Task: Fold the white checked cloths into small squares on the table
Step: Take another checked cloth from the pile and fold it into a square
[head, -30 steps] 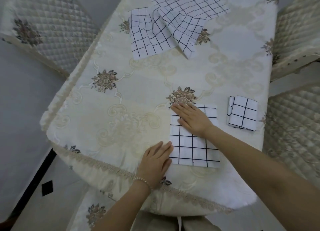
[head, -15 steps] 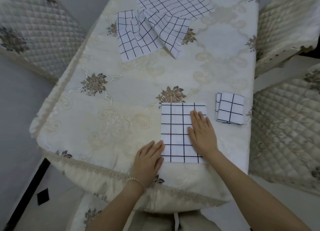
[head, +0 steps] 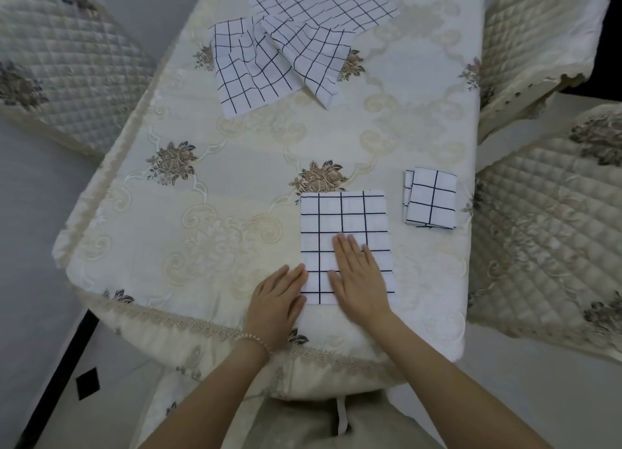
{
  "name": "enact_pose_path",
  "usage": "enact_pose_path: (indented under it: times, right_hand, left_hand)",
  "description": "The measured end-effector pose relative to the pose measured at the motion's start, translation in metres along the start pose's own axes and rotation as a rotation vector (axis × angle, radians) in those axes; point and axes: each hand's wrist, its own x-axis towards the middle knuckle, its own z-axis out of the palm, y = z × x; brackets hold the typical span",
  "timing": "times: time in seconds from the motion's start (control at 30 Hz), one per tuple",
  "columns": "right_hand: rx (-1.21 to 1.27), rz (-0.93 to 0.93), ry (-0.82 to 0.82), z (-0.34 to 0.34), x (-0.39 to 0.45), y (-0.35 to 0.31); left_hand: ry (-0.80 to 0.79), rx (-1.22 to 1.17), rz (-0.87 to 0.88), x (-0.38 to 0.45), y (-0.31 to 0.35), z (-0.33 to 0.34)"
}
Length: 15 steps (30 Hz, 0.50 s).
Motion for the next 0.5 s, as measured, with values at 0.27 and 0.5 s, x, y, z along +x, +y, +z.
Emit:
enact_pose_path:
  times: [0.27,0.5]
  right_hand:
    - [-0.038,0.119,0.029,-0.013,-0.012,0.033]
    - [-0.033,0.108,0.052,-0.013,-0.012,0.033]
  left_hand:
    - [0.05,0.043,0.015,0.013,0.016,-0.008]
    - [-0.027,0.063,0.022,0.048,0.056,0.015]
